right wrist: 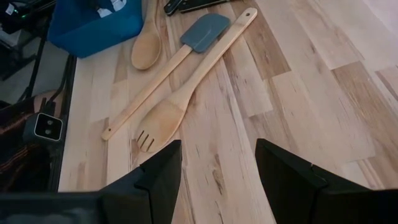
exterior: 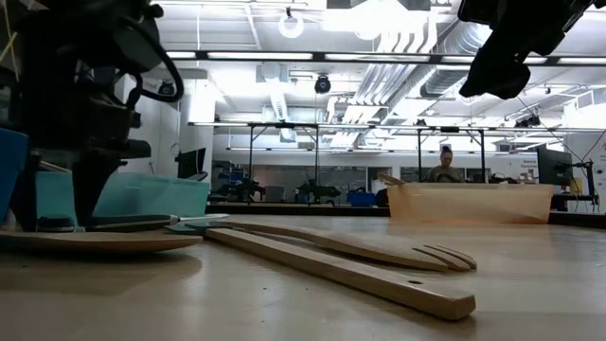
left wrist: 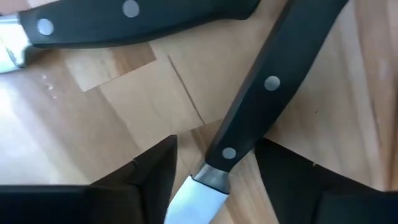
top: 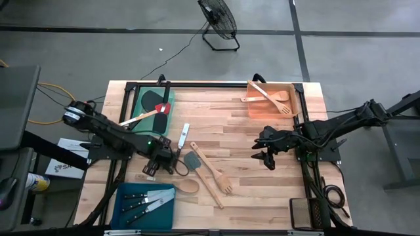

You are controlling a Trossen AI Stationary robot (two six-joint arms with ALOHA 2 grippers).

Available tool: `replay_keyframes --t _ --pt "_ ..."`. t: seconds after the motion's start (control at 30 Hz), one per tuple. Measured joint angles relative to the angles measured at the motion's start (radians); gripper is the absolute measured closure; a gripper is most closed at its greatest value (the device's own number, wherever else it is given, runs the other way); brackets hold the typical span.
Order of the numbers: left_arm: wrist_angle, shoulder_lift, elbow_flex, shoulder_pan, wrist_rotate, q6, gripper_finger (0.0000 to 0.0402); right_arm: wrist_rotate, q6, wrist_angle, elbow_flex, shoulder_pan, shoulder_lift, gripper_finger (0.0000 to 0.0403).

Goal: Pick & Place Kitchen Items
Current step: Put the black knife into the blue bin

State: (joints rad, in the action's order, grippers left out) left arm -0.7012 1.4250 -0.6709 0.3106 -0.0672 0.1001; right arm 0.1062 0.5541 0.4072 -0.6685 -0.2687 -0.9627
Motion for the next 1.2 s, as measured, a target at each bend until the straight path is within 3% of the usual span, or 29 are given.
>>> replay_keyframes --t 0.4,0.77,1.2 --pt "0.014 0.002 0.006 -0.022 0.038 0.029 0.035 -0.001 0.0 0.0 0.0 0.0 0.0 0.0207" --pt "-0.026 0.007 -0.032 -0.022 0.024 -0.106 0.0349 -0.005 0.0 0.0 0.0 0.0 0.0 0.0207" --pt "-0.179 0.006 -0.292 -0.022 -0.021 -0.212 0.0349 -0.009 0.0 0.001 0.0 0.0 0.0 0.0207"
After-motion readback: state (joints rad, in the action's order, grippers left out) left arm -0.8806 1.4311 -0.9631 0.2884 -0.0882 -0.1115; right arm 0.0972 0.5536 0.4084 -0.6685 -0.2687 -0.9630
